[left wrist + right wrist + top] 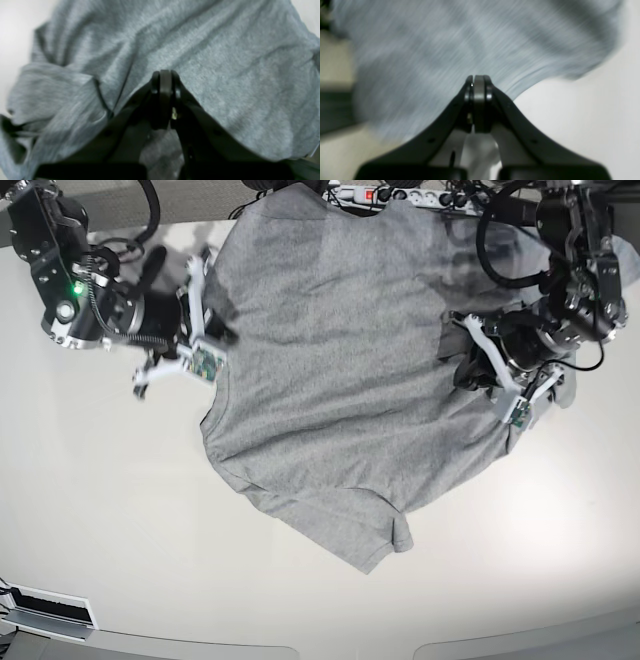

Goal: Layout the t-shirt on the table in an organized manner, then fold the t-shirt properly
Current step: 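Release the left gripper and move both grippers onto the shirt body, then grasp the shirt body with both grippers and pull the sides apart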

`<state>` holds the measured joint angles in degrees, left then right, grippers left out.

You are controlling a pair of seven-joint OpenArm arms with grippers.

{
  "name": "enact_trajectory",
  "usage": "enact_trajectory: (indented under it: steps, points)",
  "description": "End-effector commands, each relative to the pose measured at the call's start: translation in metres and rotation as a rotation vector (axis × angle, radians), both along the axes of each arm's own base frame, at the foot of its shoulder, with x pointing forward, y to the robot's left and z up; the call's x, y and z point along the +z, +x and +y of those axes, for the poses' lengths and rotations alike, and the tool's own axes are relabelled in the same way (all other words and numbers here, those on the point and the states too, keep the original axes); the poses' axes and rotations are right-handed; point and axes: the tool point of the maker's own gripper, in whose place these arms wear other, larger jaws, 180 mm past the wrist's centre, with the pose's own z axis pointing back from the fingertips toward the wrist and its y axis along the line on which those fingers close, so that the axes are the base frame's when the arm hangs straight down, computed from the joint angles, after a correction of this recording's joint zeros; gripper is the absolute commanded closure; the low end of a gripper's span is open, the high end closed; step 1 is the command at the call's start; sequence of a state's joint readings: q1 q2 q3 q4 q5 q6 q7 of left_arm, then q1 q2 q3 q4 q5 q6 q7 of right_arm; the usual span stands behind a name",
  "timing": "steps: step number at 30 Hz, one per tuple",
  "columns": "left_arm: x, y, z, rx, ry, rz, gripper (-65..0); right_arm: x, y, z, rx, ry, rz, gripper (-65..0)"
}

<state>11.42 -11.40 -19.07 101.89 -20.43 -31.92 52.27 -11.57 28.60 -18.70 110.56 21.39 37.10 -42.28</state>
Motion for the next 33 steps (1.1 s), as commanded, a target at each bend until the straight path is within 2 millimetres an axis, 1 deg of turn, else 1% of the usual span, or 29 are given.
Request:
enact_trajectory:
  steps: [1,3,5,7,11,13,17,18,20,22,24,28,29,31,33]
  points:
    - [0.007,0.010,0.003,0.012,-0.008,-0.033,0.0,0.012,0.010,0.006,0.001,0.031,-0.055,0.0]
    - [-0.002,0.011,0.006,0.028,-0.015,-0.007,0.0,0.015,0.021,0.011,-0.016,0.037,-0.092,0.0]
    - [-0.007,0.012,0.008,0.034,-0.021,0.006,0.0,0.011,0.035,0.016,-0.056,0.056,-0.089,0.0]
    - [-0.008,0.013,0.009,0.036,-0.024,0.010,0.0,-0.003,0.050,0.020,-0.100,0.074,-0.054,0.0]
    - [-0.008,0.012,0.011,0.034,-0.018,0.012,0.0,-0.039,0.076,0.023,-0.160,0.070,0.043,0.0]
    - [-0.008,0.012,0.011,0.034,-0.019,0.012,0.0,-0.050,0.088,0.025,-0.169,0.071,0.066,0.0]
    - [-0.008,0.012,0.011,0.034,-0.017,0.012,0.0,-0.064,0.102,0.029,-0.176,0.077,0.121,0.0]
    - [-0.009,0.012,0.011,0.034,-0.015,0.014,0.0,-0.070,0.105,0.026,-0.184,0.063,0.132,0.0]
    - [-0.010,0.012,0.016,0.033,0.013,0.017,0.0,-0.085,0.107,0.014,-0.205,0.007,0.151,0.0]
    - [-0.012,0.011,0.028,0.030,0.072,0.020,0.0,-0.098,0.107,-0.002,-0.249,-0.057,0.161,0.0]
    - [-0.011,0.013,0.047,0.037,0.149,0.017,0.0,-0.105,0.107,-0.018,-0.282,-0.098,0.163,0.0]
    - [-0.003,0.019,0.101,0.139,0.324,0.006,0.0,-0.108,0.108,-0.045,-0.321,-0.144,0.155,0.0]
    - [-0.001,0.019,0.112,0.155,0.360,0.006,0.0,-0.108,0.109,-0.052,-0.333,-0.157,0.151,0.0]
    - [0.003,0.020,0.126,0.179,0.401,0.005,0.0,-0.108,0.110,-0.066,-0.356,-0.181,0.143,0.0]
    - [0.004,0.019,0.136,0.181,0.431,0.011,0.0,-0.108,0.112,-0.075,-0.374,-0.198,0.136,0.0]
